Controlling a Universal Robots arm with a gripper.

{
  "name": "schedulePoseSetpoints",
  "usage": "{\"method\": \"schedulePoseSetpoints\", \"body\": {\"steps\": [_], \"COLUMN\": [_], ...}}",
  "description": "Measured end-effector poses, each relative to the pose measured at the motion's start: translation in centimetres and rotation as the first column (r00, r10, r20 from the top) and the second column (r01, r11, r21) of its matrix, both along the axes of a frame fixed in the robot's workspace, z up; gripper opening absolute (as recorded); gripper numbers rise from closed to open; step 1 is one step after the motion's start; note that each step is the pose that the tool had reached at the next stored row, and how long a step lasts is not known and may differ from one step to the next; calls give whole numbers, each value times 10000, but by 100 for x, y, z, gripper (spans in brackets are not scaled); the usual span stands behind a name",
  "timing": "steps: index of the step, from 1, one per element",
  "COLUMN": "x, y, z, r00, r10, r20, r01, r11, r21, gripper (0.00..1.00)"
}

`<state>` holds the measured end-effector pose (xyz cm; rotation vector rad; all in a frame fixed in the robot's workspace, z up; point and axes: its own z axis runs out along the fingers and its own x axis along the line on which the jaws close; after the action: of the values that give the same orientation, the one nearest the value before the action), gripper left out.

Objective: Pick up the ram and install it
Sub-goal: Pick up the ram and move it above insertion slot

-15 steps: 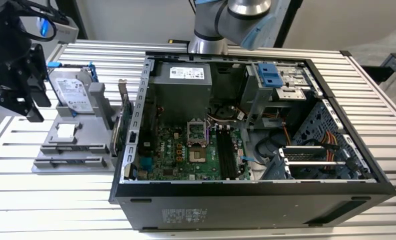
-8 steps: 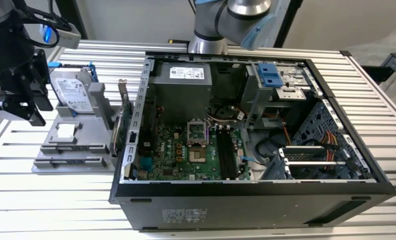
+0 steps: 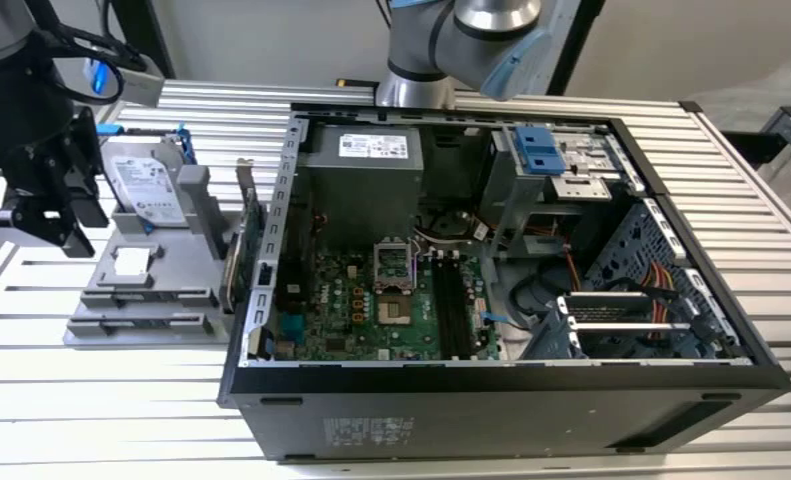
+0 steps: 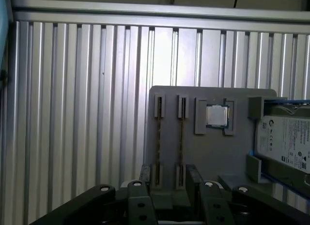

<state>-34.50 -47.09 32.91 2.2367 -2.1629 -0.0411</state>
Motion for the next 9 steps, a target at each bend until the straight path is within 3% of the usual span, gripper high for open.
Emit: {"method": "schedulePoseSetpoints", "body": {"steps": [9], "x": [0], "y": [2], "z": [-70], "r00": [10000], "r10": [84], "r20": [1], "r01": [-84], "r11": [10000], "r21": [-44], "gripper": [0]}}
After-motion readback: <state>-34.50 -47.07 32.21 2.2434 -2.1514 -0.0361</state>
